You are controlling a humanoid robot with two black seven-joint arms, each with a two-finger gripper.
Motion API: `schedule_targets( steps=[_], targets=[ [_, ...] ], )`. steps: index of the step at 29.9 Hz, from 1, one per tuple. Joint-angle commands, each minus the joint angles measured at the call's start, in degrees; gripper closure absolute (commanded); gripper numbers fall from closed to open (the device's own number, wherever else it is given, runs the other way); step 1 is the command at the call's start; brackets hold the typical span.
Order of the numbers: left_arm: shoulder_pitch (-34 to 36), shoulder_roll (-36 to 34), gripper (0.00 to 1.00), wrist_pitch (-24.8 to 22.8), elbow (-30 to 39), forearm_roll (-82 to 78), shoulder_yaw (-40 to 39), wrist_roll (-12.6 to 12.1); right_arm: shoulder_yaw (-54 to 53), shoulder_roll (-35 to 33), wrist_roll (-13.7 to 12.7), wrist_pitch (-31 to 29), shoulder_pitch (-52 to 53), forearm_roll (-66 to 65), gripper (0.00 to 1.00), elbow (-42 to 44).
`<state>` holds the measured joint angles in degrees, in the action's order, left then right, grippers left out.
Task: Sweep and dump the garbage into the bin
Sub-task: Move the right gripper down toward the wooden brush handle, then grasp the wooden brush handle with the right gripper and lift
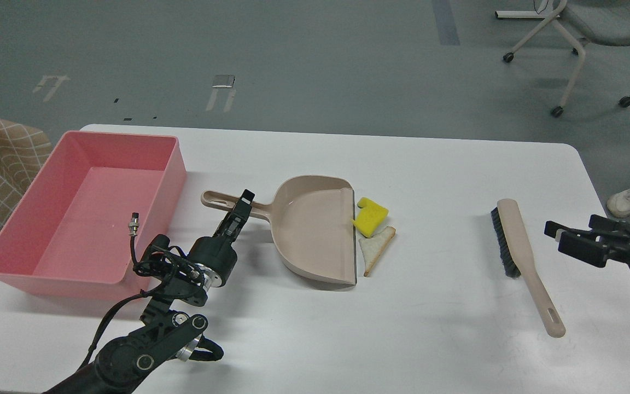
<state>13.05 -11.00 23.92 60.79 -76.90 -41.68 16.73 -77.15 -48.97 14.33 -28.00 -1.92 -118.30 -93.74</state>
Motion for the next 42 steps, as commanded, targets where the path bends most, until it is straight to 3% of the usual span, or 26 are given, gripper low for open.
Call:
schedule_targets(
  steps=[1,13,18,42],
  targets=[
    [-0.05,0.02,0.8,0.16,0.03,0.09,-0.07,0.15,3.14,1.24,0.0,0.0,0.43,-6.7,0.02,0.05],
    [-0.05,-0.07,0.8,0.43,0.03,0.18,0.01,0.32,3.14,0.89,-0.18,0.0,0.95,-6.7,0.02,0.14],
    [0.13,-0.16,0.8,0.34,0.03,0.18,0.01,0.32,3.23,3.61,-3.25,0.0,0.43,-6.7,0.02,0.66],
    [0.48,0.02,0.8,0.43,0.12,0.09,0.28,0.32,3.23,9.5,-5.89,0.0,-4.49,-6.7,0.03,0.49]
  ],
)
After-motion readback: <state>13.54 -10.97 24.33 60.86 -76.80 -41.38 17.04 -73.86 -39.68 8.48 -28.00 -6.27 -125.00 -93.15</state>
